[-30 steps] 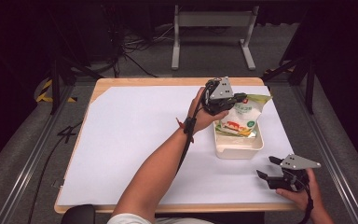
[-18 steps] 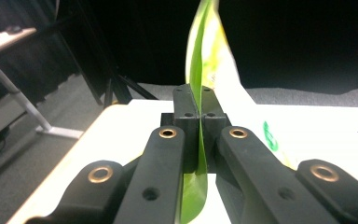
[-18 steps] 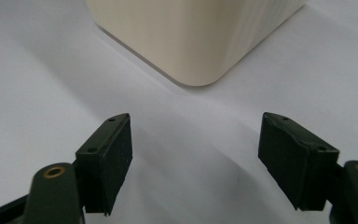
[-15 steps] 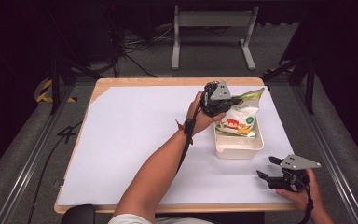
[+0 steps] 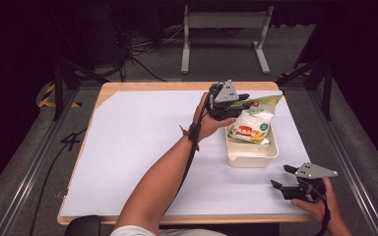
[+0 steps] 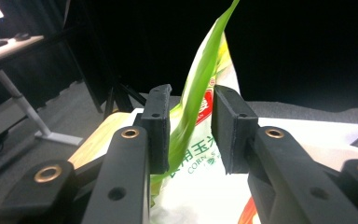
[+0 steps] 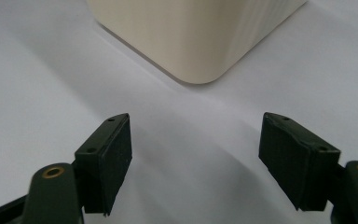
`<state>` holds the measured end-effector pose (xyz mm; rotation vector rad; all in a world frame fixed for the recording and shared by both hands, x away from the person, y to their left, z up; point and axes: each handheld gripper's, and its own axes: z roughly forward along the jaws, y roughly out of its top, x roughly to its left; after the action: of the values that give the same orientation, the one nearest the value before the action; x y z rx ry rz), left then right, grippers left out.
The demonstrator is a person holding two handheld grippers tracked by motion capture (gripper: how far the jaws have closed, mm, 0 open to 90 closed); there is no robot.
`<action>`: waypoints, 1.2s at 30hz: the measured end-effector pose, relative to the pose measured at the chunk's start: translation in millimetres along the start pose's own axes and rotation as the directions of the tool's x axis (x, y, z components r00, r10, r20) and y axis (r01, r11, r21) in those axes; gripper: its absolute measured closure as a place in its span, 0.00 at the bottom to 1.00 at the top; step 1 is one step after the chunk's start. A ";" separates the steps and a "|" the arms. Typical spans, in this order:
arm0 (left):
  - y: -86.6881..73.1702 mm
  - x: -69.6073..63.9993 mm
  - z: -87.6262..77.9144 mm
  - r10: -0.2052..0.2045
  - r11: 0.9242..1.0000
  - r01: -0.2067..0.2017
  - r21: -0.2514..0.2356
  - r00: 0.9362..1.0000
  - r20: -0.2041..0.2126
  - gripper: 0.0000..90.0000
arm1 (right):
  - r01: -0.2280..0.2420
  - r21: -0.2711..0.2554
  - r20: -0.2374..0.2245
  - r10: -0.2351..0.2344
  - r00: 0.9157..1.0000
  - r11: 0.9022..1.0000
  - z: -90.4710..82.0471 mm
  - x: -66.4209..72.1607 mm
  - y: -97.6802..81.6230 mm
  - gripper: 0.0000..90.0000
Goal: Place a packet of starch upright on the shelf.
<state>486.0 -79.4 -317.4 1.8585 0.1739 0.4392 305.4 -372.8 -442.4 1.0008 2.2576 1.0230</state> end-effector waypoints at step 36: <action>-12.5 3.2 -62.7 0.111 0.956 -0.103 0.274 0.994 -0.011 0.26 | 0.006 -0.003 0.007 -0.006 1.000 1.000 0.3 1.6 1.3 0.28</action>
<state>466.2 -18.8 -311.6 2.1417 0.1583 0.5367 305.2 -370.9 -441.7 0.9949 2.2513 1.0181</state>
